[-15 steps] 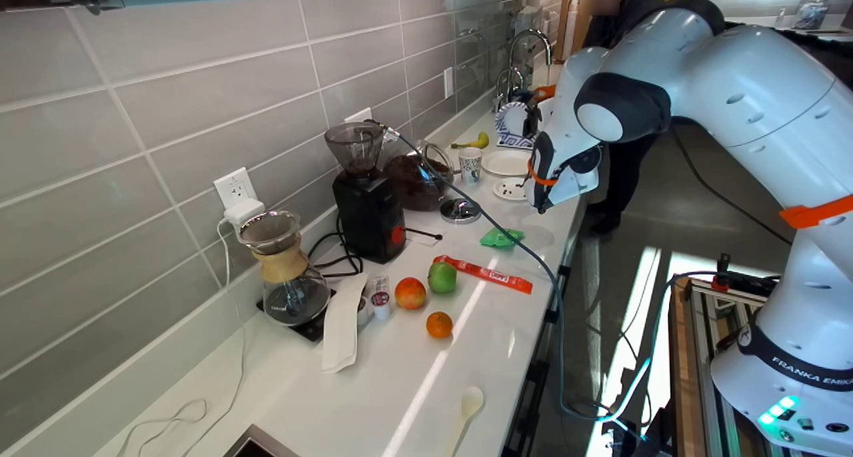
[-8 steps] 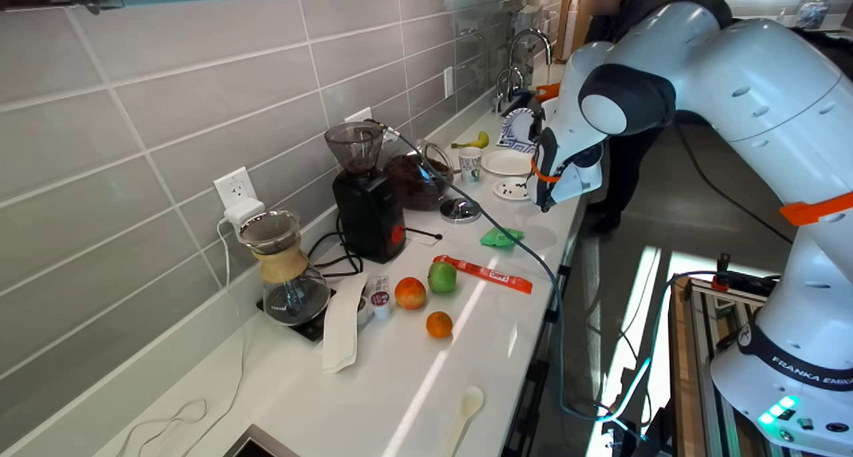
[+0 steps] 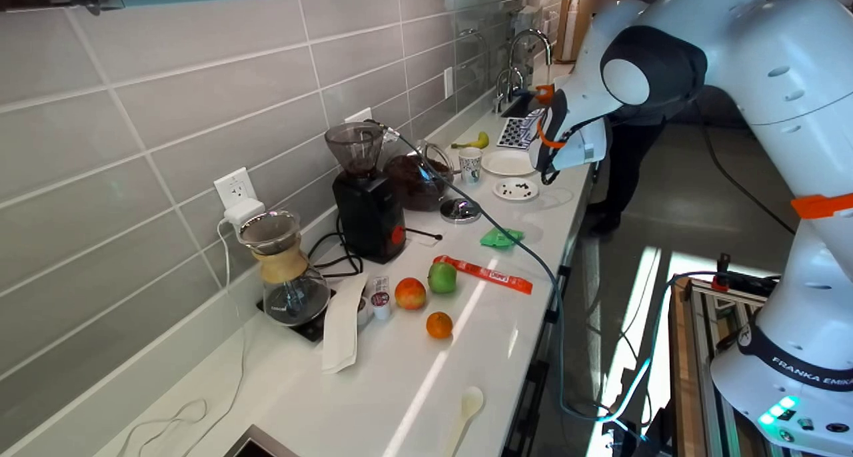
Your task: Pick up the bowl and pour it's contents on the plate
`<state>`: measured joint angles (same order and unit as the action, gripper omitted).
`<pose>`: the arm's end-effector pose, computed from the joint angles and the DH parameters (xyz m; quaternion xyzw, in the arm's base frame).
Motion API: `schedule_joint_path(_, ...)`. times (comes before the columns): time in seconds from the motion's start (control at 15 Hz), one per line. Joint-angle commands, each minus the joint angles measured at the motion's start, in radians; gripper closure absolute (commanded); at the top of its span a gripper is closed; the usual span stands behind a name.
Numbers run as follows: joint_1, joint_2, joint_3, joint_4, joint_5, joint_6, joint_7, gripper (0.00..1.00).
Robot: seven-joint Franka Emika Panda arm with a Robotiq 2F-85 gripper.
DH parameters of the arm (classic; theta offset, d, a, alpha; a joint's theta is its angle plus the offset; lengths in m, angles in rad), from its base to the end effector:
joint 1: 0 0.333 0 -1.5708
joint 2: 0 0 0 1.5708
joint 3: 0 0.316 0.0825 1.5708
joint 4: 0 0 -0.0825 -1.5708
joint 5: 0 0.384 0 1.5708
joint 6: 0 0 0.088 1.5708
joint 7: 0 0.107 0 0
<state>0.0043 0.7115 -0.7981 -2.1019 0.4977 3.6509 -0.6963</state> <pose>0.4355 -0.4395 0.3088 0.8259 -0.1098 0.2715 0.4818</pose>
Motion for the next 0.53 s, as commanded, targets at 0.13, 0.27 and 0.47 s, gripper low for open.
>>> schedule_joint_path(0.13,0.110,-0.045,-0.109,-0.013,0.087,-0.256,-0.018,0.99)
schedule_joint_path(0.27,0.139,-0.047,-0.144,-0.009,0.090,-0.337,-0.004,0.99)
schedule_joint_path(0.47,0.173,-0.055,-0.190,0.000,0.079,-0.465,0.020,0.99)
